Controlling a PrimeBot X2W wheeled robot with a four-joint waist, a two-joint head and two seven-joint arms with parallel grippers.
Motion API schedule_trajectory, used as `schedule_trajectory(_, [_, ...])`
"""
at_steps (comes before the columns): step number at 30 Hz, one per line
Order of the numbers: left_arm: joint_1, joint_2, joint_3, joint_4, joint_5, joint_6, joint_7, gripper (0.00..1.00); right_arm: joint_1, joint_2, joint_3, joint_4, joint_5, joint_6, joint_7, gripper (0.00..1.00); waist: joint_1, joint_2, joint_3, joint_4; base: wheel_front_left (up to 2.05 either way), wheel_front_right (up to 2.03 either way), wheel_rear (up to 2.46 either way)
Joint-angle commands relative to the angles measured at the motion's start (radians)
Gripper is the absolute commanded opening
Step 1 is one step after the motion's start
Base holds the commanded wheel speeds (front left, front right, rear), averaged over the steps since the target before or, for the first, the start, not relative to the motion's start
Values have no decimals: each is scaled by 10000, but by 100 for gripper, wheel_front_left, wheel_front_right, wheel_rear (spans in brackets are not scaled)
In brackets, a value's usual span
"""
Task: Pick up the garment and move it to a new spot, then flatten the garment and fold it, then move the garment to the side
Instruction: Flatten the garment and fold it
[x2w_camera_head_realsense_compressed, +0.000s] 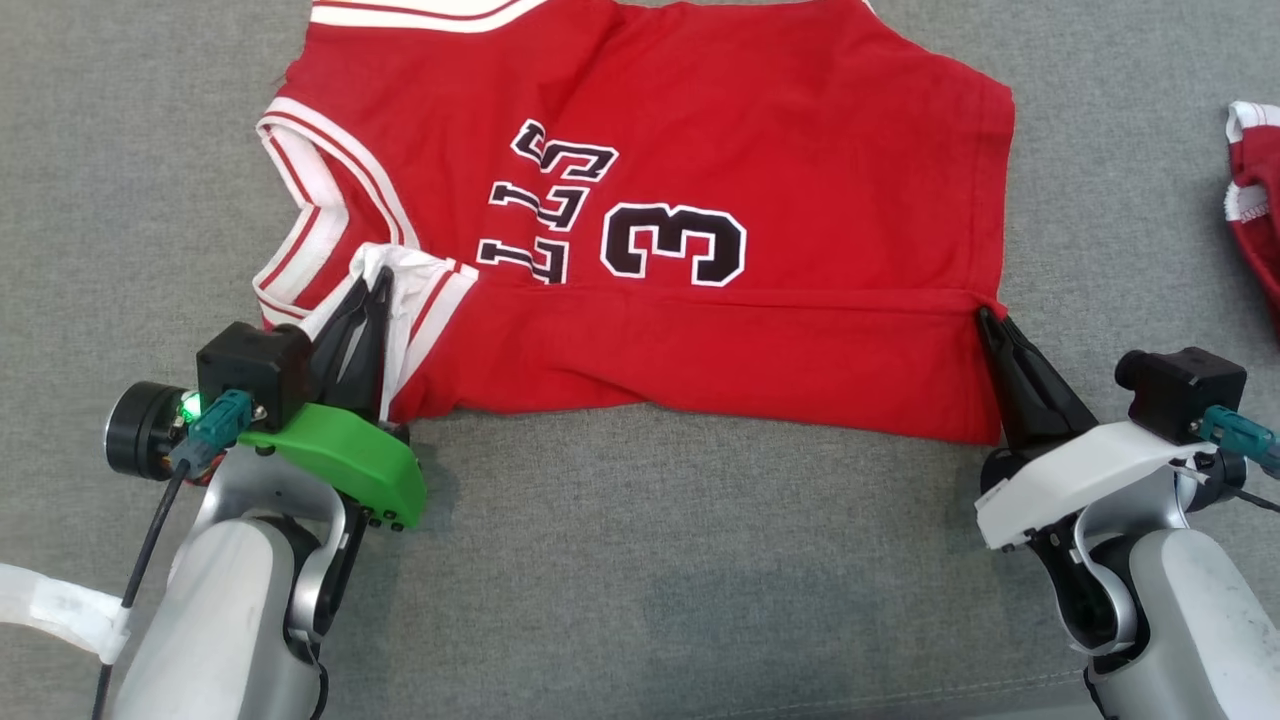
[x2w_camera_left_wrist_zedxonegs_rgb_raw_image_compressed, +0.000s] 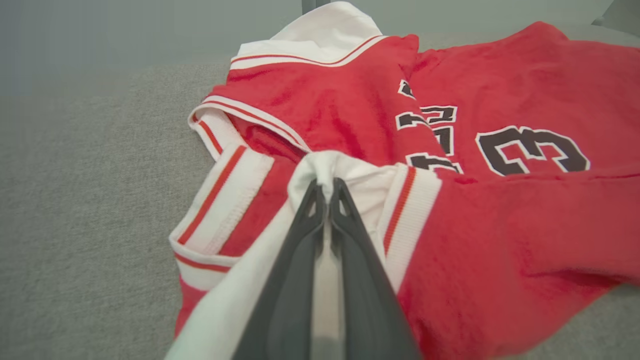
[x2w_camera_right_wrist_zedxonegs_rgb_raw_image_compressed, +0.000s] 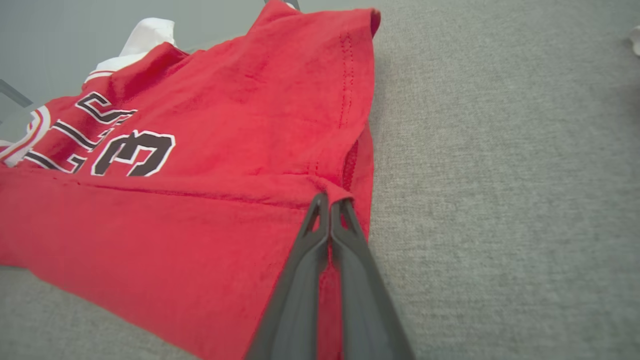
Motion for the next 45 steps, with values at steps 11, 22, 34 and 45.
schedule_trajectory(11, [317, -473, 679, -19, -600, 411, -1714, 100, -324, 22, -481, 167, -716, -2, -1929, 100, 0, 0, -128, 31, 0, 0, 0])
schedule_trajectory(22, [1018, -753, 1753, -441, -385, 871, -3466, 100, -84, 632, -1170, -317, -2304, -2, -2885, 100, 0, 0, -812, 171, 0, 0, 0])
schedule_trajectory(34, [1644, -971, 1971, -297, 48, 360, -3530, 100, 306, 764, -1134, -49, -2280, -3, -2960, 100, 0, 0, -1152, 250, 0, 0, 0])
schedule_trajectory(45, [2114, -1131, 1580, 1169, -539, -210, -3244, 100, 834, 789, -882, 443, -1913, -2, -2676, 100, 0, 0, -1039, 246, 0, 0, 0])
